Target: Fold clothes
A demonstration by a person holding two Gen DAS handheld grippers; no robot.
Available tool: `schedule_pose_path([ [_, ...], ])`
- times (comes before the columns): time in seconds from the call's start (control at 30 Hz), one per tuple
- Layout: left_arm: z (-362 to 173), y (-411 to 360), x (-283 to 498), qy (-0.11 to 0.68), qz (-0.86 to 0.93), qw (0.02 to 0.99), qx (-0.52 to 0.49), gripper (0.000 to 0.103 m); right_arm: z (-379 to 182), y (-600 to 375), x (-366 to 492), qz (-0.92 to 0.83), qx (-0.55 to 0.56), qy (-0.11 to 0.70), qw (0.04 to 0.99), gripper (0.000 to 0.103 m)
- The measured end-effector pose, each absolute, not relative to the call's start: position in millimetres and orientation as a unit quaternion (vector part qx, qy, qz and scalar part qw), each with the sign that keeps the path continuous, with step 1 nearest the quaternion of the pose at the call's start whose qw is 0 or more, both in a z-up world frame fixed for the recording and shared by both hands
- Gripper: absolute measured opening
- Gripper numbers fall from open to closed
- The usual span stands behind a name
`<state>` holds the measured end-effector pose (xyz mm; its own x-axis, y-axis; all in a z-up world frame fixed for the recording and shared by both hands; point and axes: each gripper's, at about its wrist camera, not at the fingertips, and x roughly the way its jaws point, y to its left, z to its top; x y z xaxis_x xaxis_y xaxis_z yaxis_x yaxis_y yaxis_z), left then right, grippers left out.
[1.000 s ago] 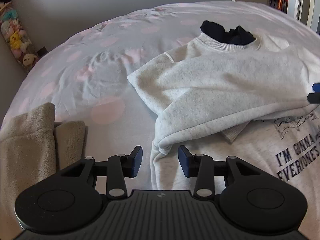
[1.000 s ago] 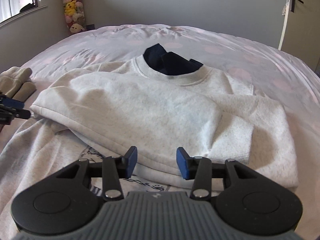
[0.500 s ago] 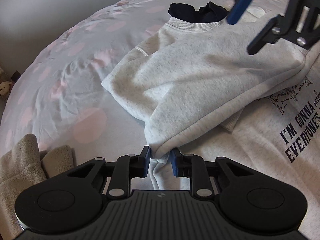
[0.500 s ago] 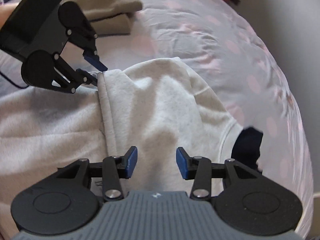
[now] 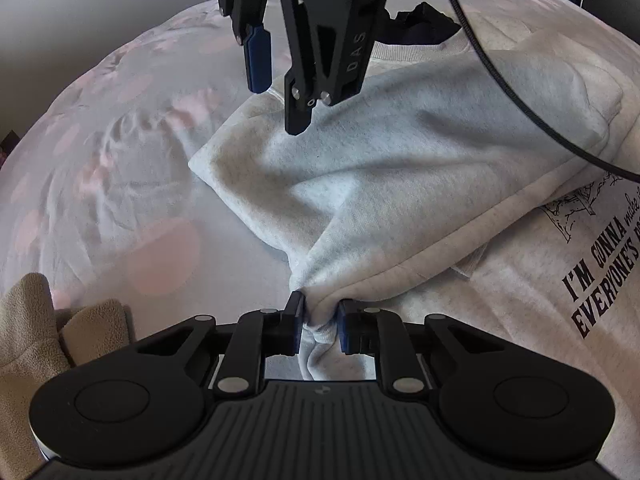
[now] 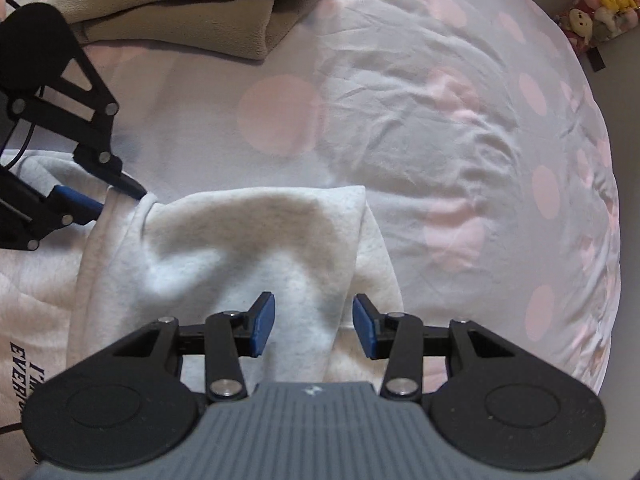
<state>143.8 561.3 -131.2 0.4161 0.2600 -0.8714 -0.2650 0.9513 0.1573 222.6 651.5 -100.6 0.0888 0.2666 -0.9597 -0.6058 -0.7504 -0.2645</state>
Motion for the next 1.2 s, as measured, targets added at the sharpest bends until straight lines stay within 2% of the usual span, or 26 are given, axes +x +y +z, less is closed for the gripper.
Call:
schedule_pose_path([
  [0.13,-131.9,560.0,139.8,0.51,0.158,0.845,-0.006,0.012,-117.4,669.9,218.2,0.663,-0.662,0.136,0.322,0.044],
  [0.17,-131.6,559.4,139.2,0.509,0.159,0.846,-0.005,0.012,-120.9,672.2,217.0,0.663,-0.662,0.137,0.321,0.039],
  [0.2,-130.8,558.7,138.5,0.506,0.16,0.847,-0.004,0.011,-123.8,672.9,215.5,0.661,-0.664,0.138,0.321,0.023],
  [0.27,-126.8,558.1,136.4,0.5,0.16,0.851,-0.003,0.009,-126.5,671.7,212.2,0.655,-0.67,0.132,0.323,0.005],
  [0.37,-118.6,560.2,131.5,0.485,0.161,0.859,-0.01,0.007,-122.1,670.4,209.8,0.637,-0.679,0.109,0.348,0.002],
  [0.5,-110.2,559.2,126.1,0.479,0.161,0.863,-0.014,0.006,-113.9,681.4,220.3,0.616,-0.662,0.138,0.403,0.002],
  [0.6,-110.4,559.1,122.4,0.485,0.154,0.861,-0.019,0.006,-123.6,676.0,215.4,0.604,-0.673,0.131,0.406,0.002],
  [0.67,-112.6,560.3,119.5,0.488,0.144,0.86,-0.03,0.006,-127.1,674.7,213.9,0.608,-0.675,0.159,0.387,0.003],
  [0.73,-115.8,561.7,118.1,0.49,0.143,0.859,-0.037,0.007,-125.1,675.8,215.0,0.606,-0.674,0.168,0.386,0.007],
  [0.77,-116.8,562.1,118.0,0.492,0.144,0.858,-0.038,0.007,-120.8,677.2,215.8,0.606,-0.671,0.167,0.392,0.013],
  [0.83,-117.6,562.1,119.0,0.495,0.148,0.855,-0.037,0.007,-107.3,682.7,218.7,0.618,-0.647,0.187,0.404,0.015],
  [0.97,-120.1,561.9,119.9,0.502,0.152,0.851,-0.035,0.008,-90.1,694.8,216.0,0.646,-0.597,0.227,0.418,0.033],
  [1.17,-120.4,567.3,114.2,0.495,0.152,0.854,-0.048,0.008,-112.4,714.6,204.8,0.636,-0.591,0.236,0.436,0.035],
  [1.2,-120.2,567.5,114.1,0.494,0.152,0.855,-0.048,0.008,-115.3,717.8,205.9,0.635,-0.587,0.243,0.44,0.032],
])
